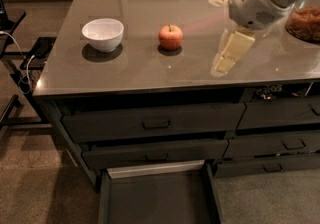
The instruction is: Place apple into bottom drawer
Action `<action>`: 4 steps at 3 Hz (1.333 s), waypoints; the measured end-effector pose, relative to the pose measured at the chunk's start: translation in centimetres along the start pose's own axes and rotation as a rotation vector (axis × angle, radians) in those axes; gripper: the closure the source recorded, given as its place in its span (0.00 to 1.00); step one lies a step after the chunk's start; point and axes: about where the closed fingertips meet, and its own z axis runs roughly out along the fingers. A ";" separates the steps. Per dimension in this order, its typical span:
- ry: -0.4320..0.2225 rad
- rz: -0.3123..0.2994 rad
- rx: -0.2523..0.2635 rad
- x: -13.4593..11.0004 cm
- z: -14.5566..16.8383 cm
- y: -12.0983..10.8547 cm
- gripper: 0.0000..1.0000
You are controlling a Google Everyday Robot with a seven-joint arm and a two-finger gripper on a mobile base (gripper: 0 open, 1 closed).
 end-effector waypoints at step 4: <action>-0.151 0.086 0.007 1.9 10.9 -10.1 0.00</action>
Offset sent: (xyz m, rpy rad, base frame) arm 0.1227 0.0104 -0.0432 0.1544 -0.0588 0.0004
